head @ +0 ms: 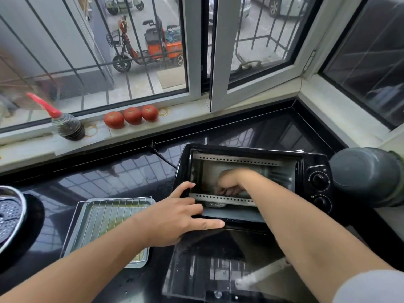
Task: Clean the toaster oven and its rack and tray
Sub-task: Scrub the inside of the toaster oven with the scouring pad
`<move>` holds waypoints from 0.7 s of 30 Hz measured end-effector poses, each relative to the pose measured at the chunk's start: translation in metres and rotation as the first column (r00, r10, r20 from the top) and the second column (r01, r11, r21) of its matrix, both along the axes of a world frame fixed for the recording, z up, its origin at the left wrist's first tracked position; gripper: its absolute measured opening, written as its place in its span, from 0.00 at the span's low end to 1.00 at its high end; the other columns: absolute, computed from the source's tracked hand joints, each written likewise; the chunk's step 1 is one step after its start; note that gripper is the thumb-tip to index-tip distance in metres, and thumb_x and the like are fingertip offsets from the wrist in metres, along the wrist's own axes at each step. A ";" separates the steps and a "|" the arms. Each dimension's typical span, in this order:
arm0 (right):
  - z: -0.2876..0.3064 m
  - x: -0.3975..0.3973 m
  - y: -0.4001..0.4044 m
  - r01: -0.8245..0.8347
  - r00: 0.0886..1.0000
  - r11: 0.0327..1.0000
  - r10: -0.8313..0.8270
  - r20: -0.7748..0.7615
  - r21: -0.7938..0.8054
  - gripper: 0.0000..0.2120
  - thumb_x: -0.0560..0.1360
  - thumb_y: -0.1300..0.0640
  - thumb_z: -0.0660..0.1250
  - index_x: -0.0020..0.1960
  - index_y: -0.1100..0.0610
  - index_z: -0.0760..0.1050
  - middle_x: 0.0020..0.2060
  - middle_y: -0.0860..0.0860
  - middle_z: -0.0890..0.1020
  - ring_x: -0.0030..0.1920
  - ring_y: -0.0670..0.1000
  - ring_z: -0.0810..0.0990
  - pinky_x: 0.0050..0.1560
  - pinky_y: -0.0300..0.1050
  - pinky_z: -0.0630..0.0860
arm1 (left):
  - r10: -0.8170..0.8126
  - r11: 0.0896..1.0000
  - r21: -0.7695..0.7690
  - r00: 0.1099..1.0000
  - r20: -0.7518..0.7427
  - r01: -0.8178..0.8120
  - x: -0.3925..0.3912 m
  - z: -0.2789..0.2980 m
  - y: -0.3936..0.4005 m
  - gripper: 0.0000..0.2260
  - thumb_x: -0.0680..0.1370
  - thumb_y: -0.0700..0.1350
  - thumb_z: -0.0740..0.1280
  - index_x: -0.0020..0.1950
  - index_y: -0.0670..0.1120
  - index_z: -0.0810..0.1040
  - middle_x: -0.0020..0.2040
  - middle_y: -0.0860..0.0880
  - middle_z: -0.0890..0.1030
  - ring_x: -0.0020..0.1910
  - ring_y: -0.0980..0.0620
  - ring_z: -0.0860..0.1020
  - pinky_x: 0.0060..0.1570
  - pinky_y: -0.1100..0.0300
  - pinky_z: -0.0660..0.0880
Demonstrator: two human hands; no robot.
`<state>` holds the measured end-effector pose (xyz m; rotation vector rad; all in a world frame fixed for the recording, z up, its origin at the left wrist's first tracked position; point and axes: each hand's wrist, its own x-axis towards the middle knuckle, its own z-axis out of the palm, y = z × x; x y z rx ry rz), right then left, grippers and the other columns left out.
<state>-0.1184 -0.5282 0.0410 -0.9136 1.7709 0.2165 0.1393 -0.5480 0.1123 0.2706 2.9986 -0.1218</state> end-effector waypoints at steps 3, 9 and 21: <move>0.012 -0.030 0.021 -0.143 0.967 0.974 0.176 -0.185 0.177 0.08 0.79 0.56 0.63 0.42 0.57 0.76 0.24 0.50 0.76 0.24 0.49 0.71 0.31 0.38 0.71 | 0.011 1.000 0.005 1.000 0.001 -0.011 -0.001 0.002 0.002 0.43 0.76 0.37 0.65 0.84 0.62 0.49 0.47 0.52 0.74 0.46 0.49 0.75 0.78 0.38 0.43; 0.020 0.037 -0.001 -0.041 0.994 0.992 0.053 0.100 -0.120 0.20 0.82 0.47 0.57 0.70 0.55 0.71 0.61 0.52 0.77 0.60 0.54 0.75 0.61 0.52 0.72 | -0.024 0.999 -0.042 0.999 -0.025 0.023 0.003 -0.005 0.004 0.42 0.75 0.40 0.68 0.84 0.61 0.52 0.46 0.54 0.74 0.43 0.51 0.75 0.77 0.38 0.47; 0.009 0.034 0.008 0.018 0.994 0.991 -0.002 0.113 -0.136 0.24 0.83 0.45 0.50 0.72 0.55 0.71 0.65 0.53 0.76 0.62 0.53 0.75 0.62 0.49 0.70 | -0.039 0.997 -0.068 0.997 -0.067 0.034 0.008 -0.012 0.008 0.42 0.74 0.40 0.70 0.83 0.61 0.55 0.44 0.54 0.72 0.41 0.52 0.73 0.76 0.38 0.53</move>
